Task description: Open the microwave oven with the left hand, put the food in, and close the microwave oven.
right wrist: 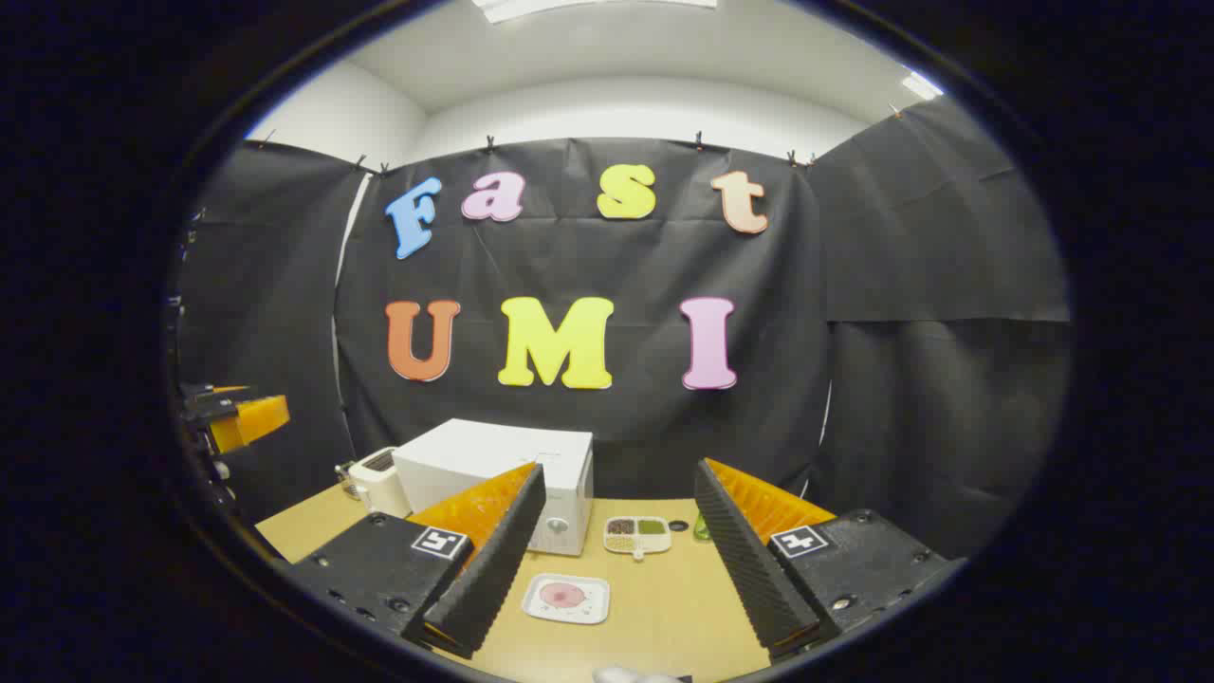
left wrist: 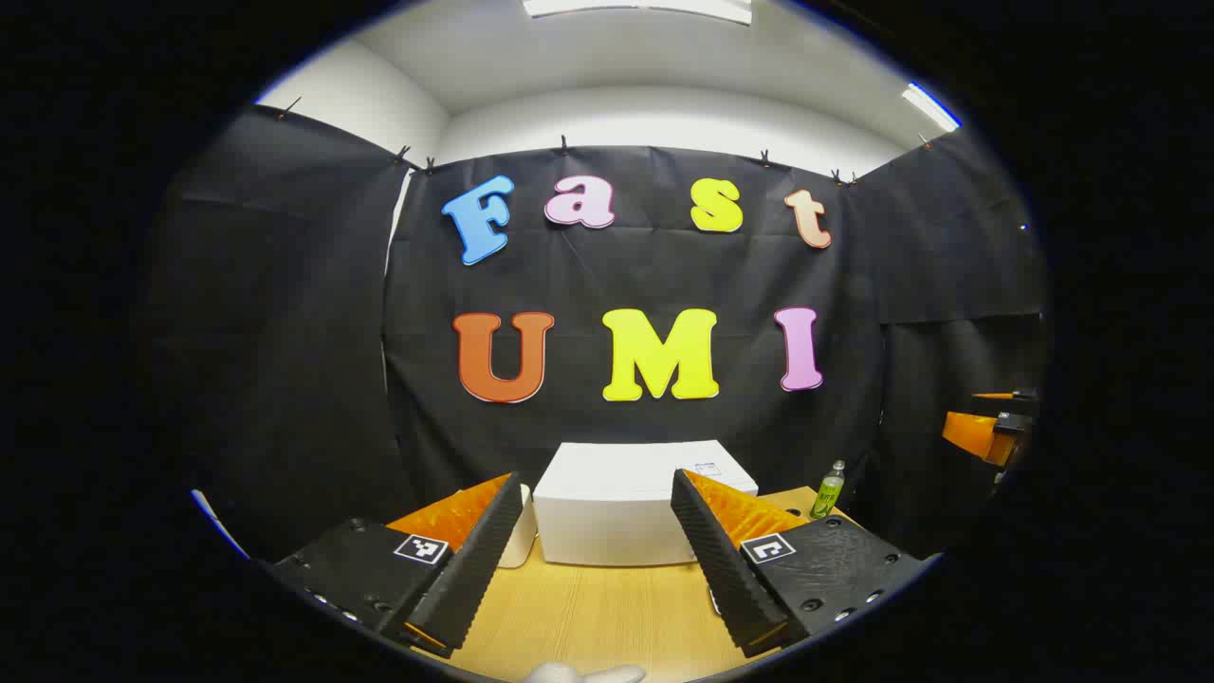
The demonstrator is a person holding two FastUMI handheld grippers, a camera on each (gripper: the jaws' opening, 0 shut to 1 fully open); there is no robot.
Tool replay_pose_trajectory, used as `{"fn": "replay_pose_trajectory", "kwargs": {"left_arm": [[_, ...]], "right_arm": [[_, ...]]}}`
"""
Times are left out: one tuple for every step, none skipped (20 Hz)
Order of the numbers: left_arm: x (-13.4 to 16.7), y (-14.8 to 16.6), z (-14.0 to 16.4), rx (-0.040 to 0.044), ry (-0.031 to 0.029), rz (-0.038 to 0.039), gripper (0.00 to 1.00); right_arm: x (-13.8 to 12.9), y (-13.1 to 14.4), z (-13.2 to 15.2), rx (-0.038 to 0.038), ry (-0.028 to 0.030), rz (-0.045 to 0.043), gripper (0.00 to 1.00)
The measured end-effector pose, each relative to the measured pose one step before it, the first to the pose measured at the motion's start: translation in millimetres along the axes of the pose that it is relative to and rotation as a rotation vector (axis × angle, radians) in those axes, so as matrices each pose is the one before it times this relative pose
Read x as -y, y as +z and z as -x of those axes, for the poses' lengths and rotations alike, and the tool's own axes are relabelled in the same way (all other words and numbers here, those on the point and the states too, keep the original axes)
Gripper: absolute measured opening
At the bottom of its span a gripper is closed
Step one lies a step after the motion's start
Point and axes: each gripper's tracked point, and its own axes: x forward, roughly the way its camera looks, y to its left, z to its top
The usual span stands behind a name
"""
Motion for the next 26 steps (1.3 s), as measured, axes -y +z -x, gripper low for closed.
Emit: {"fn": "replay_pose_trajectory", "kwargs": {"left_arm": [[0.83,-2.2,-3.14,-0.00454,-0.00376,-0.00644,0.96],[1.47,-2.73,-1.2,-0.00341,-0.00329,-0.00295,0.96],[0.87,-0.2,-1.52,-0.00268,0.0006,-0.00149,1.0],[0.98,-2.23,-1.65,-0.00276,0.00092,-0.00058,0.96],[2.28,-3.17,-1.42,-0.0068,-0.00237,0.00032,0.96],[2.06,-0.9,-1.73,-0.0032,-0.00266,0.00018,0.96],[-0.31,0.98,-2.47,0.00607,0.00127,-0.0001,0.96],[0.09,2.42,-2.23,0.00991,0.00432,-0.00132,0.96],[-0.4,-0.87,-2.24,0.00427,0.00916,-0.00119,0.96],[0.6,-0.72,-2.53,0.00361,0.00849,0.00106,0.96],[1.34,0.29,-1.6,0.00221,0.00472,0.00132,0.96],[2.62,0.82,-2.21,0.00287,0.00194,0.0019,0.96],[2.62,-0.68,-1.74,-0.00092,-0.00173,0.00084,0.96],[2.66,-0.75,-1.81,0.00083,0.00041,-0.00375,0.96],[1.86,-1.73,-1.75,-0.00279,-0.00012,-0.00664,0.96],[3.17,-2.09,-2.02,-0.00218,-0.00155,-0.00678,0.96],[4.17,-2.27,-2.9,0.00212,0.00202,-0.00437,0.96],[4.49,-3.42,-2.84,-0.00097,-0.00303,-0.0002,0.96],[5.94,-4.0,-2.3,-0.00453,-0.00339,-0.00105,0.96],[4.6,-4.01,-3.85,-0.00275,-0.00064,0.00072,0.96],[5.9,-4.66,-3.56,-0.00429,-0.00594,0.00139,0.96],[7.41,-4.0,-3.8,0.00037,-0.00673,-0.00231,0.96],[7.02,-4.4,-6.38,0.00584,-0.00214,-0.00213,0.96],[6.49,-4.97,-6.26,0.00169,-0.0026,-0.00239,0.96],[5.07,-6.3,-5.44,-0.00024,0.00149,0.00306,0.95],[6.95,-6.22,-7.01,-0.00748,-0.00212,0.00411,0.95]], "right_arm": [[0.28,-2.84,-0.99,-0.00964,0.00436,0.00605,0.93],[3.19,0.21,-1.6,0.00004,-0.00491,0.00273,1.0],[3.63,4.34,-2.15,0.01221,-0.01335,-0.00548,1.0],[2.04,5.03,-2.84,0.01881,-0.00978,-0.00961,0.93],[0.38,2.54,-3.1,0.00553,-0.00617,-0.00666,1.0],[0.72,1.37,-2.08,0.00394,-0.00683,-0.00786,0.92],[0.86,3.19,-2.35,0.00645,-0.0023,-0.00913,1.0],[0.95,3.02,-1.83,0.00262,-0.00394,-0.00278,0.93],[2.76,1.54,-3.07,0.00441,-0.00727,0.0026,0.93],[2.33,1.67,-1.43,0.00127,-0.00601,0.00433,1.0],[1.64,1.21,-2.99,0.00513,-0.00513,0.00372,1.0],[1.72,-0.04,-1.29,0.00094,-0.00526,0.00235,1.0],[1.63,-0.86,-1.86,-0.00171,-0.00005,-0.0007,1.0],[0.87,-1.62,-1.46,-0.00167,0.00143,-0.00515,1.0],[0.74,-2.07,-1.98,-0.00208,0.00263,-0.00634,1.0],[2.52,-2.49,-0.73,-0.00209,0.00177,-0.00527,1.0],[2.38,-2.24,-1.56,-0.00085,0.00206,-0.00522,1.0],[2.48,-4.17,-1.12,-0.0059,0.00134,-0.00187,1.0],[2.13,-2.72,-0.86,-0.00535,0.00458,-0.00078,1.0],[2.46,-3.46,-0.17,-0.00592,0.00425,0.00235,1.0],[2.63,0.69,-0.48,0.00414,0.00485,0.00198,1.0],[1.51,0.97,-0.54,0.00661,0.00784,0.00587,0.93],[2.53,-0.55,-1.43,0.00521,0.00537,0.00777,0.93],[0.24,-0.58,-1.84,0.00223,0.01101,0.00739,1.0],[1.57,-2.17,-2.6,-0.00388,0.01152,0.00695,1.0],[0.67,-0.74,-3.24,0.00031,0.01331,0.00517,0.93]]}}
